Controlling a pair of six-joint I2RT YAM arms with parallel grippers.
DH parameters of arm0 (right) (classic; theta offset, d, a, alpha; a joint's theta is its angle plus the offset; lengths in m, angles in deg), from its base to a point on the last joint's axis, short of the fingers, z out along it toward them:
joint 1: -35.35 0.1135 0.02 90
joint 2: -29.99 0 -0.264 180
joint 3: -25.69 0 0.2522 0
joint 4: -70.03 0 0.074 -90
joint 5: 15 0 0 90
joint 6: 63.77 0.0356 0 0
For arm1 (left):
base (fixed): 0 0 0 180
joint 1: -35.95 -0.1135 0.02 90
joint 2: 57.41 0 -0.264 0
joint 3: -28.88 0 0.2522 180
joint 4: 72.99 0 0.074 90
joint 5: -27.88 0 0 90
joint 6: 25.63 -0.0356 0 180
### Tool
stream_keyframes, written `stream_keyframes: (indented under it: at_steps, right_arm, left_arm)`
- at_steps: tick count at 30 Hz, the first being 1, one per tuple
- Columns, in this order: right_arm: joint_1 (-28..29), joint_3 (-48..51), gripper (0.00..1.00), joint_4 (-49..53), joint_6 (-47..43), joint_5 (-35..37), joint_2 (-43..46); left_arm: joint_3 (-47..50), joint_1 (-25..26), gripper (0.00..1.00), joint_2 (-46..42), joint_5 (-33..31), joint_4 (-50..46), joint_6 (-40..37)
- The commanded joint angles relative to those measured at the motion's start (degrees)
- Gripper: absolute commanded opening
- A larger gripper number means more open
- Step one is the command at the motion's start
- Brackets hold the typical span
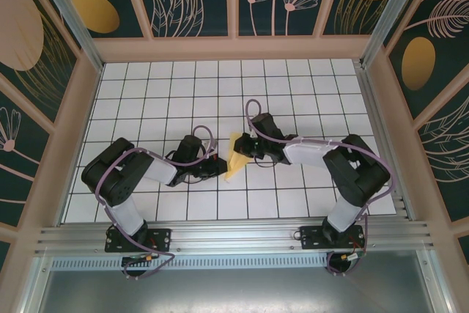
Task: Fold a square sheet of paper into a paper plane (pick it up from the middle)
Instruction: Fourth fold the wing at the center of the table.
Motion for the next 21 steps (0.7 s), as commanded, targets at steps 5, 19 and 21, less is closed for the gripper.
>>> stream_keyframes:
  at_steps: [5,19,21]
  right_arm:
    - [-2.28,4.38,0.08,-0.04,1.71,3.57,5.74]
    - [-0.53,-2.75,0.06,-1.80,1.35,-1.38,-5.37]
    - [-0.53,-3.71,0.06,-1.37,1.04,-1.63,-6.25]
  left_arm:
    - [3.01,0.25,0.00,4.41,-10.28,-7.16,1.23]
    - [3.09,0.22,0.00,4.29,-9.92,-6.04,1.41]
    - [3.12,0.25,0.00,4.13,-10.13,-6.18,1.37]
